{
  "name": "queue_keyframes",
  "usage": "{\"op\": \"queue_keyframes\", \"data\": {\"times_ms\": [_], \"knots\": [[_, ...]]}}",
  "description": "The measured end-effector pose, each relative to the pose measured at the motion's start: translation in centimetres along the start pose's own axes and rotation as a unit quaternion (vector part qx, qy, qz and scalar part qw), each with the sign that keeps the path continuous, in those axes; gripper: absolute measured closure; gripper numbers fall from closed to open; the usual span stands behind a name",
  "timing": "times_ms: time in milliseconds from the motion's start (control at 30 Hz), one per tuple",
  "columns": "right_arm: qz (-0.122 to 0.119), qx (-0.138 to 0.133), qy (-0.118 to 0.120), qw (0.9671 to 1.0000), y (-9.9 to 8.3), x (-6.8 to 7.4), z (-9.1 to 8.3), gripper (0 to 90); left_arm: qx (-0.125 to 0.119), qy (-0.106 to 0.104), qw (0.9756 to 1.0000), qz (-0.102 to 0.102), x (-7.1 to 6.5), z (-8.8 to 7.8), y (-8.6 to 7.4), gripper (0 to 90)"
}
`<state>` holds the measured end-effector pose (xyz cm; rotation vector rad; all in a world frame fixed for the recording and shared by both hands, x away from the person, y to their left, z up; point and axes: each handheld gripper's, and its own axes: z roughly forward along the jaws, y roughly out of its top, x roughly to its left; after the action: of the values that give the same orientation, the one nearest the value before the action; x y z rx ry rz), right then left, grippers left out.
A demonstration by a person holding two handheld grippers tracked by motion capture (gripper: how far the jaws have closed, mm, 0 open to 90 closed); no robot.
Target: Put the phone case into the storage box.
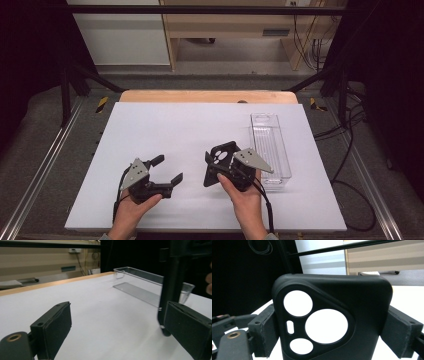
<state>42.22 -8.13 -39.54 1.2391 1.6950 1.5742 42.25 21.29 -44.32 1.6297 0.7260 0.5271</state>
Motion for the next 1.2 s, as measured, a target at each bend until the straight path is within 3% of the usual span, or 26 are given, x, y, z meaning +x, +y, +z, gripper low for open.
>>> {"op": "queue_keyframes", "data": {"times_ms": [67, 167, 333, 400, 467, 667, 767, 967, 1200], "knots": [[0.0, -0.001, -0.002, 1.0, 0.1, -0.2, -0.1, 13.6, -0.004, 0.009, 0.9999, -0.003, 0.7, -0.5, 0.1, 7.4], [0.033, 0.002, 0.011, 0.9994, 0.5, -0.5, -0.1, 13.6, -0.005, 0.025, 0.9997, 0.001, 1.6, -1.3, 0.1, 7.2], [0.021, -0.006, 0.0, 0.9998, 1.7, -1.0, 0.2, 13.7, -0.001, 0.041, 0.9992, -0.004, 2.8, -2.5, -0.4, 7.2], [0.025, -0.011, -0.004, 0.9996, 2.6, -1.4, 0.3, 13.7, -0.007, 0.042, 0.9991, -0.008, 3.1, -3.2, -0.6, 6.8], [0.018, -0.013, -0.009, 0.9997, 3.8, -1.7, 0.5, 13.7, -0.006, 0.043, 0.999, 0.0, 3.3, -3.8, -0.8, 5.5], [0.008, -0.016, -0.021, 0.9996, 7.7, -2.8, 1.1, 13.7, -0.011, 0.068, 0.9976, -0.011, 4.2, -5.1, -0.9, 5.2], [0.017, -0.007, -0.021, 0.9996, 9.6, -3.7, 1.5, 13.7, -0.013, 0.081, 0.9966, -0.012, 4.5, -5.3, -1.1, 5.3], [-0.006, 0.016, -0.055, 0.9983, 12.6, -6.3, 2.8, 13.7, -0.016, 0.101, 0.9947, -0.007, 4.5, -6.3, -1.2, 5.2], [-0.04, 0.006, -0.105, 0.9937, 14.3, -9.5, 4.0, 13.7, -0.018, 0.112, 0.9934, -0.017, 4.7, -6.8, -1.4, 4.8]]}}
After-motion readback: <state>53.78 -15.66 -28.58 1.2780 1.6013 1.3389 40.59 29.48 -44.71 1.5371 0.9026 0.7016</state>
